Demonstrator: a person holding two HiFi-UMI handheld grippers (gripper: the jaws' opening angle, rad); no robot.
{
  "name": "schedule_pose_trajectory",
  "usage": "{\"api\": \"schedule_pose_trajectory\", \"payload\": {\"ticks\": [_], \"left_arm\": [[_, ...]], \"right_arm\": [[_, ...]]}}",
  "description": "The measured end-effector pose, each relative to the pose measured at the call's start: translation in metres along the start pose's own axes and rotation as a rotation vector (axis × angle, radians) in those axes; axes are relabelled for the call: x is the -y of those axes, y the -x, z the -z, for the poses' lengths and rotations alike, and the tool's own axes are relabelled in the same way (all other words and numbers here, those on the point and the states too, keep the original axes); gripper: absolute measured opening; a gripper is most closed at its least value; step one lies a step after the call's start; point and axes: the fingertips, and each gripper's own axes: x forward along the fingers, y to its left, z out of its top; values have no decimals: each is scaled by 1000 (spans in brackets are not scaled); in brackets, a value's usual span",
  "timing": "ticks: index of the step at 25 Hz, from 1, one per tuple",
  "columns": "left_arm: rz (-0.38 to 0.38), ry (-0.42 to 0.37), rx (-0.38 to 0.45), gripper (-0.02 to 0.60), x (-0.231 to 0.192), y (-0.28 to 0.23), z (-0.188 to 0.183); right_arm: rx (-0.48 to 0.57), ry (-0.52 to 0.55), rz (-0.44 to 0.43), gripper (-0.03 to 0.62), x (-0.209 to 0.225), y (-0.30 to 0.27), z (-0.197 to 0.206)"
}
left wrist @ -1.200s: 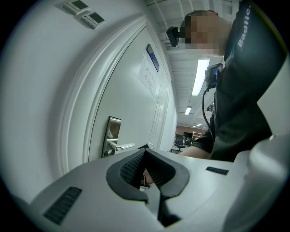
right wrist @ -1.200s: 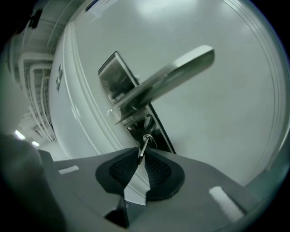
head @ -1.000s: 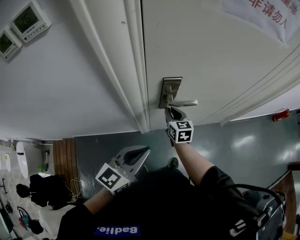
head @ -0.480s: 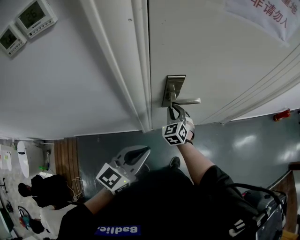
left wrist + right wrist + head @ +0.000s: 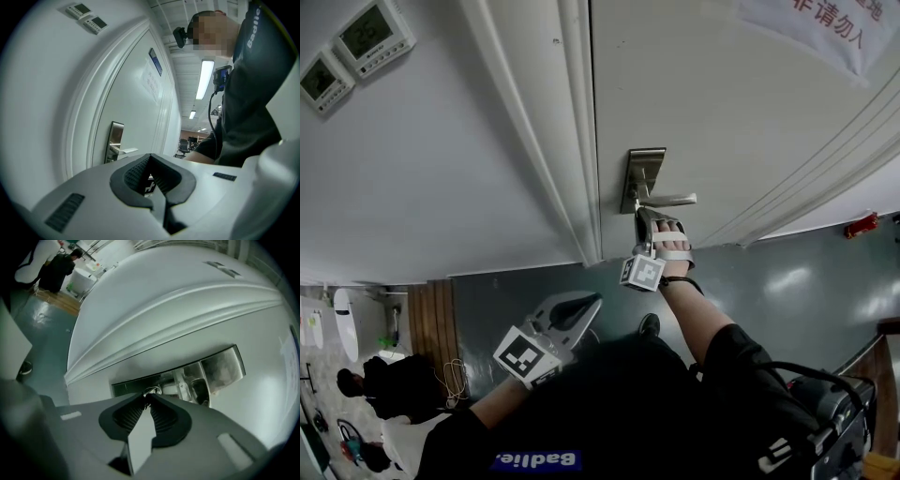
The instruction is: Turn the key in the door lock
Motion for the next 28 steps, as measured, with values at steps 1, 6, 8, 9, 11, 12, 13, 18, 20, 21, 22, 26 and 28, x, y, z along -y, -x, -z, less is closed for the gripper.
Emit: {"api": "schedule_pose_trajectory", "payload": {"ticks": [1, 6, 8, 9, 11, 12, 13, 18, 20, 21, 22, 26, 28], "left_arm": [[2, 0, 2, -8, 1, 0, 0], [13, -4, 13, -8, 6, 2, 0], [15, -7, 17, -8, 9, 3, -1], [14, -10, 20, -8, 10, 5, -2], [13, -15, 27, -8, 12, 10, -2], [13, -15, 29, -8, 13, 13, -2], [15, -12, 30, -8, 14, 16, -1], [58, 18, 37, -8, 25, 31, 10], [80, 30, 43, -8, 31, 33, 15], [87, 33, 49, -8, 35, 33, 16], [94, 35, 56, -8, 39, 32, 17], [109, 19, 78, -8, 63, 29, 16], [103, 7, 82, -8, 75, 26, 16]], "right_arm": [[2, 37, 8, 48, -1, 0, 1], [-6, 190, 28, 46, -6, -2, 3], [-18, 205, 12, 43, -7, -2, 5], [-22, 193, -6, 44, -8, -2, 6], [-29, 149, -49, 49, -11, -1, 8], [-33, 125, -66, 54, -12, 1, 8], [-38, 98, -80, 71, -13, 5, 8], [-38, -136, -136, 109, -16, 45, 11], [-20, -248, -154, 109, -16, 68, 7], [-13, -287, -159, 109, -15, 79, 5], [-9, -316, -165, 109, -15, 90, 4], [15, -425, -197, 109, -16, 132, 3], [46, -480, -218, 107, -15, 152, 3]]}}
